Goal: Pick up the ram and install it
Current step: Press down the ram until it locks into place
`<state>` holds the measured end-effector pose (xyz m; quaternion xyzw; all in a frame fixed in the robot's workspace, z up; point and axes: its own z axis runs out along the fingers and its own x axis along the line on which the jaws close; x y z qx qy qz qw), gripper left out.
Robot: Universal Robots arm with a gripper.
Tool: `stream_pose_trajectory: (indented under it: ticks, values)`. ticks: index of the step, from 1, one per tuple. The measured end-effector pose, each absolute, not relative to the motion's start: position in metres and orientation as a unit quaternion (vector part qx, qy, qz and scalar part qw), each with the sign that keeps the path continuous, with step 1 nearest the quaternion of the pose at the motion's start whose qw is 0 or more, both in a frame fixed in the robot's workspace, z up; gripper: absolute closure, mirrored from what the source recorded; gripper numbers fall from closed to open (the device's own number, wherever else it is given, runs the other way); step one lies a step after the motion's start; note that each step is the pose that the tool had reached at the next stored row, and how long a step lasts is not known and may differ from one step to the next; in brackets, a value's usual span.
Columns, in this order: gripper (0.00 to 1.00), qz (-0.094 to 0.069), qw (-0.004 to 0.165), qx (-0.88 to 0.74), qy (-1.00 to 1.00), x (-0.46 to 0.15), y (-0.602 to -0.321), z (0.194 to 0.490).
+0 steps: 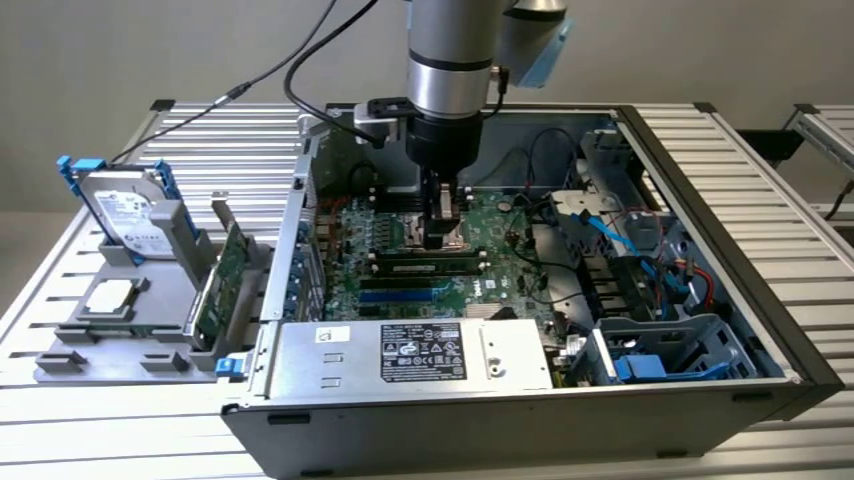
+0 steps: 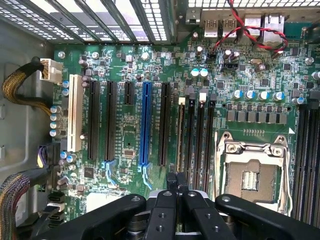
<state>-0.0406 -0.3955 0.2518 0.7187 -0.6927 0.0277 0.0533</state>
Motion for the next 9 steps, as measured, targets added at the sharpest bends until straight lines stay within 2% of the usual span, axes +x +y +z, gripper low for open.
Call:
stream_pose_trajectory:
  ticks: [9]
  values:
    - [0.89,0.025,0.055,0.678,-0.733,-0.0407,-0.3964,0.2516]
